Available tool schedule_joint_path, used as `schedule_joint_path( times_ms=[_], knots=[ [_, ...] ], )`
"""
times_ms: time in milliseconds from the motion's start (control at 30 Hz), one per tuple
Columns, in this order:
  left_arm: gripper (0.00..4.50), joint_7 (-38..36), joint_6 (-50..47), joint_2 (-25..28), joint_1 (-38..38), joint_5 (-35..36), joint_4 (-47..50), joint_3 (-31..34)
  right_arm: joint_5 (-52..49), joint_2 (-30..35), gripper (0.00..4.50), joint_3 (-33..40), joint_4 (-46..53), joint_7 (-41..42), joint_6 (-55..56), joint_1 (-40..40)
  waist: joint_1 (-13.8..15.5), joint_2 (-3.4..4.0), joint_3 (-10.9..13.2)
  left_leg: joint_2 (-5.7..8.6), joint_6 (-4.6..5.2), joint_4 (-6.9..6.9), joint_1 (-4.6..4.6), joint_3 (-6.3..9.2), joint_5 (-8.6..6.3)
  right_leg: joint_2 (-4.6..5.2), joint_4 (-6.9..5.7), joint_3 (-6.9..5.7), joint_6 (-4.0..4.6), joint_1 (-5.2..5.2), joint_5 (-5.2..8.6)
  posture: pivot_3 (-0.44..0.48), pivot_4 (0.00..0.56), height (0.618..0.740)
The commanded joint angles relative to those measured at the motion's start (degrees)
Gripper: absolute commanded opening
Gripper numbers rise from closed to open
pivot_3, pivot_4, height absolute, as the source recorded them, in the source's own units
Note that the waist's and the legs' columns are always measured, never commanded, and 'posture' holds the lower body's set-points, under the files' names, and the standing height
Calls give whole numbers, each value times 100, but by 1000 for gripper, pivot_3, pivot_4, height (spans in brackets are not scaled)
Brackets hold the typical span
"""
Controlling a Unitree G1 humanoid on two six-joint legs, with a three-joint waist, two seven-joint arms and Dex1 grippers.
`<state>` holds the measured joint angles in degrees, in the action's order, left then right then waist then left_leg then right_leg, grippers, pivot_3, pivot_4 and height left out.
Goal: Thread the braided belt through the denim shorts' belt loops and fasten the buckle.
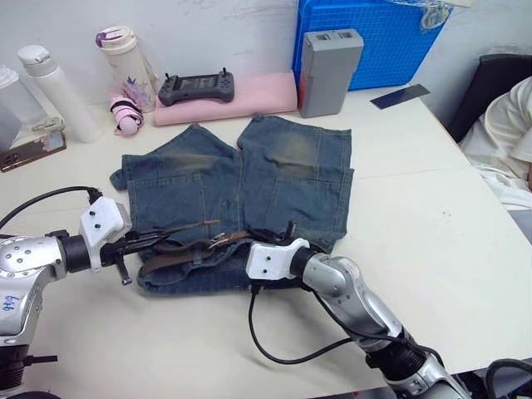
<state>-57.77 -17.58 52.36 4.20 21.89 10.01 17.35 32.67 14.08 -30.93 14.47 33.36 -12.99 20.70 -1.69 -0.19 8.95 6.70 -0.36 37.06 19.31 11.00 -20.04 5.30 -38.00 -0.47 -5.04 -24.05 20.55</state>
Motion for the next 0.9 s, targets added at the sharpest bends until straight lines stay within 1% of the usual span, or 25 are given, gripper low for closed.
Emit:
schedule_joint_path(
  times_ms=[33,133,333,433,467,500,733,900],
  knots=[
    [0,-47,73,127,72,-32,-90,76,37,-114,945,-156,-32,219,-231,148,0,0,0,0,0,0,0,-2,0,0,-1,2,0,-1,0,0,150,727],
    [0,-2,72,90,167,-54,-156,31,113,-98,945,-306,-85,306,-209,234,-1,0,0,-2,0,0,0,-8,-1,-2,-3,6,0,-5,0,0,150,727],
    [0,85,-15,-28,338,-21,-145,-92,237,170,945,-482,52,454,240,416,-16,-6,-3,-4,5,2,7,-59,-8,-6,-31,49,0,-41,-1,0,150,727],
    [0,97,-15,-40,398,-19,-188,-116,306,199,1718,-455,96,417,264,413,-12,-6,-3,-11,3,2,7,-67,-10,-14,-33,57,0,-46,-1,0,150,727],
    [0,103,-19,-41,409,-11,-196,-117,344,203,2040,-447,109,396,268,410,-10,-7,-3,-14,2,3,7,-69,-11,-17,-33,58,0,-47,-1,0,150,727],
    [0,110,-25,-42,417,-9,-200,-121,328,207,2613,-403,193,410,251,393,-8,-7,-3,-18,2,6,8,-71,-15,-22,-33,60,0,-47,-1,0,150,727],
    [0,134,-77,-45,454,-16,-211,-136,132,385,2613,-53,842,570,224,305,9,-7,-3,-32,1,22,12,-77,-31,-41,-30,67,1,-47,-1,0,150,727],
    [0,138,-109,-41,489,-5,-237,-145,131,397,2613,-13,1097,668,125,197,2,-8,-4,-52,-6,27,12,-87,-39,-63,-29,76,8,-50,-5,0,150,727]
  ],
)
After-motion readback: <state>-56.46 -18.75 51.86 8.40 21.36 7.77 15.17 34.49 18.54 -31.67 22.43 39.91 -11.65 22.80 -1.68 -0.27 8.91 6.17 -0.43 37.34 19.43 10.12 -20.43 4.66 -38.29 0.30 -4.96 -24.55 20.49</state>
